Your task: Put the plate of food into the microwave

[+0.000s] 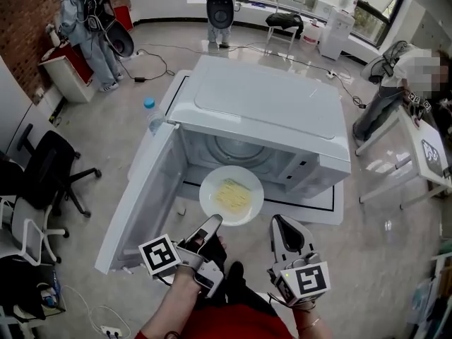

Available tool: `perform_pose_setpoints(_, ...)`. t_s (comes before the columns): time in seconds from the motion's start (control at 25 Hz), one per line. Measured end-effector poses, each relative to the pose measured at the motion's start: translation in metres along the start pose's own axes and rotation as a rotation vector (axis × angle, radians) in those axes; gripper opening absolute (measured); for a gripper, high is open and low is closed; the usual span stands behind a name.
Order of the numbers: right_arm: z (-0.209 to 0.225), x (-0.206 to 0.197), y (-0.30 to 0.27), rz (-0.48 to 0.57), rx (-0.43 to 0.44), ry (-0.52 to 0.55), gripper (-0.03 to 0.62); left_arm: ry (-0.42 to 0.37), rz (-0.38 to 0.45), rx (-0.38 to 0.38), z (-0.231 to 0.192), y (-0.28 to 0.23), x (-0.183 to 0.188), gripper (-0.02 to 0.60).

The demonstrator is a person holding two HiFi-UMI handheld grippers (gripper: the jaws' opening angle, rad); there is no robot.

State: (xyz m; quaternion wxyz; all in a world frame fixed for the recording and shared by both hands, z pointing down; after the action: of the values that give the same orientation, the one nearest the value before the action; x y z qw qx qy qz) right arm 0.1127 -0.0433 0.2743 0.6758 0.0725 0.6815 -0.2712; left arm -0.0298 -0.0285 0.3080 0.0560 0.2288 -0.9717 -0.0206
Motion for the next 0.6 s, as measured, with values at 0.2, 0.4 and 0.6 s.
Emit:
perform_pose_setpoints(0.2, 0.000, 0.009, -0.014, 0.019, 0.017, 0.005, 0.015, -0.019, 0.001, -0.006, -0.003, -0.021, 0.007, 0.020)
perform_pose_setpoints(0.4, 0.001, -0.005, -0.027, 0.044, 0.013, 0.015, 0.015, -0.064, 0.010, -0.016, -0.020, -0.039, 0.023, 0.020)
perform_pose_setpoints(0.6, 0.003, -0.016, -0.047, 0.037, 0.029, 0.048, 0.015, -0.106, 0.031, -0.052, -0.038, -0.062, 0.037, 0.020)
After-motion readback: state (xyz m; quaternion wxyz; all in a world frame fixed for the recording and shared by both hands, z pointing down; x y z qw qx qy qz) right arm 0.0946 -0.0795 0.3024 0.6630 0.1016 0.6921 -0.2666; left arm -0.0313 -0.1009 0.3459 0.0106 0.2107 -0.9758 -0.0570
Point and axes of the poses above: the fingertips, and each gripper's own axes: y backward along the fingers, z to its right, x out of its top, the point moved 2 cm from there along y, backward along the fingers, and after that the axes turned 9 degrees about -x, right-handed, at the moved point
